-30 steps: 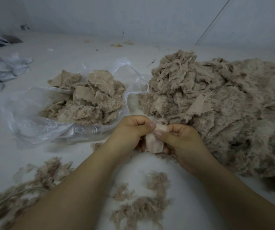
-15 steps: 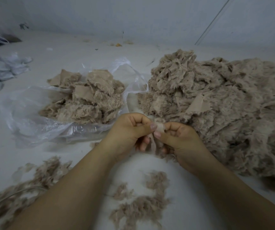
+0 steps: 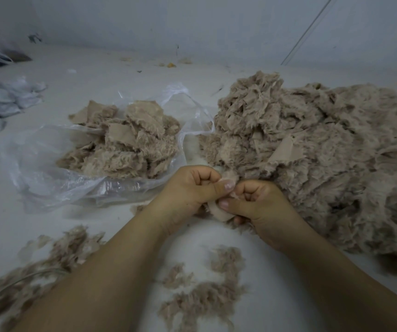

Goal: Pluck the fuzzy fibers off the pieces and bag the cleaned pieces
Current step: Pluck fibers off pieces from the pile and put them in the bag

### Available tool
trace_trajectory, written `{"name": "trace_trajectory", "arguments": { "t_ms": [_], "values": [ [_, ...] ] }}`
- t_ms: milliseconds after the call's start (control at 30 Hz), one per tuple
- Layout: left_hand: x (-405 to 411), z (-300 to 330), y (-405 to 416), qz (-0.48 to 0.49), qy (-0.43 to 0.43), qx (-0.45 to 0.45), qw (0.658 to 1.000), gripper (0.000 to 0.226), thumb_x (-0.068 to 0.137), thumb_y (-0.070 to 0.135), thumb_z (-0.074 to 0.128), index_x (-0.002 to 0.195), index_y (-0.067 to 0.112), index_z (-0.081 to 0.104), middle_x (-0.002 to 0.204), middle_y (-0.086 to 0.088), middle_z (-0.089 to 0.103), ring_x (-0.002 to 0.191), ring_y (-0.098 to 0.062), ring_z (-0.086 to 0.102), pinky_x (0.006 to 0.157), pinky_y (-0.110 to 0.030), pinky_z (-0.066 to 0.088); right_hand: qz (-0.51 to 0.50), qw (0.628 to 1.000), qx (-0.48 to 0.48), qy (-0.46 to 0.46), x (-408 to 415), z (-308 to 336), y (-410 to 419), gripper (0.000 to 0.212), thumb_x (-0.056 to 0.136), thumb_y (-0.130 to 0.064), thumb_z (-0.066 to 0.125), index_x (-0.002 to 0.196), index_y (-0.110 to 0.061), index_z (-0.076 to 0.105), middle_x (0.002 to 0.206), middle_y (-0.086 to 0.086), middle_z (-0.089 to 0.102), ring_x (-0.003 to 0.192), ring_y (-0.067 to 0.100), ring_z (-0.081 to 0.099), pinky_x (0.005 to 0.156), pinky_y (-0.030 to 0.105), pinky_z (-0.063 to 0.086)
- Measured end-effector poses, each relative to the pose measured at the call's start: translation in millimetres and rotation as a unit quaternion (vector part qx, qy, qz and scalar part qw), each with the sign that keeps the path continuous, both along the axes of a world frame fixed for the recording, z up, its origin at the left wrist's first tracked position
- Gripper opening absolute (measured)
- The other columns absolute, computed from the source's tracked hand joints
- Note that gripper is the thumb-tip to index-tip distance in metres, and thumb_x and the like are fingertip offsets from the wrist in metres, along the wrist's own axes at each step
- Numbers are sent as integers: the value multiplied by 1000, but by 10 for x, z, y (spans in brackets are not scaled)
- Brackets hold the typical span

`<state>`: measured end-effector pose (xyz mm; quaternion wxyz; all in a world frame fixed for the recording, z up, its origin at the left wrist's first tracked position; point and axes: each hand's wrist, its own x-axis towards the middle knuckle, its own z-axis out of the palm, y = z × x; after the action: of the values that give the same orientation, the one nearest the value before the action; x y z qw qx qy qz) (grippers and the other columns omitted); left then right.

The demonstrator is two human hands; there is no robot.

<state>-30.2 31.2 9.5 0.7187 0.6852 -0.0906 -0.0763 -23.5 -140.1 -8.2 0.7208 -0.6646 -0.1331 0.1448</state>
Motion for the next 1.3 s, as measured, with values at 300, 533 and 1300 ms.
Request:
{"name": "trace_trajectory", "arguments": {
  "t_ms": [300,533,1300],
  "values": [
    [23,-11,-40,101,0,-59,993,14,74,16,74,64,8,70,57,-13,60,42,-13,50,43,-18,39,-1,1000,-13,9,4,5,4,14,58,-23,83,58,-18,70,57,8,64,41,11,56,41,19,45],
    [79,83,317,10,68,97,993,20,78,-10,67,64,5,69,49,-13,50,30,-15,37,39,-16,24,-20,994,70,76,7,21,-2,16,64,-31,78,66,-16,74,66,6,68,54,12,62,47,21,49],
    [190,85,270,273,11,-229,934,21,101,15,49,91,-2,57,70,-15,68,47,-23,62,43,-27,50,-44,995,56,73,27,29,29,30,78,-36,64,57,-15,66,47,-2,35,41,8,35,47,23,48]
  ]
}}
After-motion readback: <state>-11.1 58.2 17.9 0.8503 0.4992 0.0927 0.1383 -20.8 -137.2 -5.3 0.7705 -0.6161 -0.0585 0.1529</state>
